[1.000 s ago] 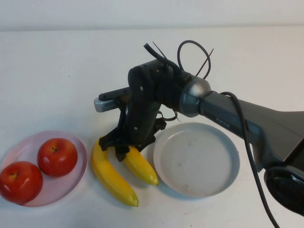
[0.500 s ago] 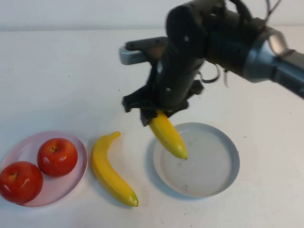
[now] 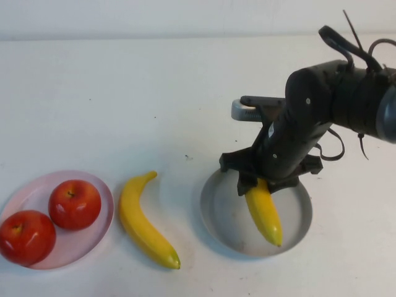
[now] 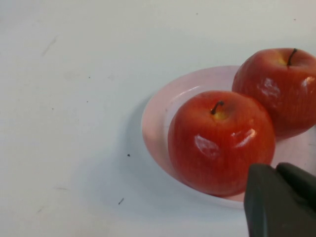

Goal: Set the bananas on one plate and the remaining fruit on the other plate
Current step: Put another type of fruit in the right plate

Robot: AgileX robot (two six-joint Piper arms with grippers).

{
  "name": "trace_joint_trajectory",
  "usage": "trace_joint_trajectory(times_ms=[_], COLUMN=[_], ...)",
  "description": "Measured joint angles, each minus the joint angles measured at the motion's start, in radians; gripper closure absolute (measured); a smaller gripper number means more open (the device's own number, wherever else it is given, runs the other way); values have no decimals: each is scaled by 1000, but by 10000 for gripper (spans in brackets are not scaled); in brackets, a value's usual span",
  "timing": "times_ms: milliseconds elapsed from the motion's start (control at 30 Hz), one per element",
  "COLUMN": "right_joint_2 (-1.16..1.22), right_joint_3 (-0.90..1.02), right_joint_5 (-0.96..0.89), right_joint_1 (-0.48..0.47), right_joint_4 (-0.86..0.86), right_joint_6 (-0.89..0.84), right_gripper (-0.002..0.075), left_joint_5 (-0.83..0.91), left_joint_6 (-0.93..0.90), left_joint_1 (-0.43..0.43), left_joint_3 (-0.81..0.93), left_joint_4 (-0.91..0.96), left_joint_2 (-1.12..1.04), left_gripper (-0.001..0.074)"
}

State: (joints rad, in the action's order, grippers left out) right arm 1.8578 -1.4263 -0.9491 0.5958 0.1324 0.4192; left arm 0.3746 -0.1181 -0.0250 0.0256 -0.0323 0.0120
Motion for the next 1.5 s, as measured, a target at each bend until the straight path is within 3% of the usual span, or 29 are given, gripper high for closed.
trace_joint_trajectory(times_ms=[333,567,800,1100,1333,1500], right_joint_2=[66,72,47,13,168,287], right_joint_3=[7,7,-7,-257,-374,-448], right_joint_5=[24,1,-37,-169,-186,-192], right_joint_1=[-20,-27,-19,127,271,317], right_joint_4=[7,7,7,15,20,39], right_joint_6=[0,0,-9,-328,-439,-495], right_gripper=[410,319,300,299,299,299], left_joint_5=[1,1,1,1,1,1], left_joint_6=[0,0,0,0,0,0], left_joint_1=[0,0,0,0,0,0], left_joint_3=[0,0,0,0,0,0], left_joint_4=[0,0,0,0,0,0], left_joint_2=[0,0,0,0,0,0], left_gripper=[736,736,736,736,736,736])
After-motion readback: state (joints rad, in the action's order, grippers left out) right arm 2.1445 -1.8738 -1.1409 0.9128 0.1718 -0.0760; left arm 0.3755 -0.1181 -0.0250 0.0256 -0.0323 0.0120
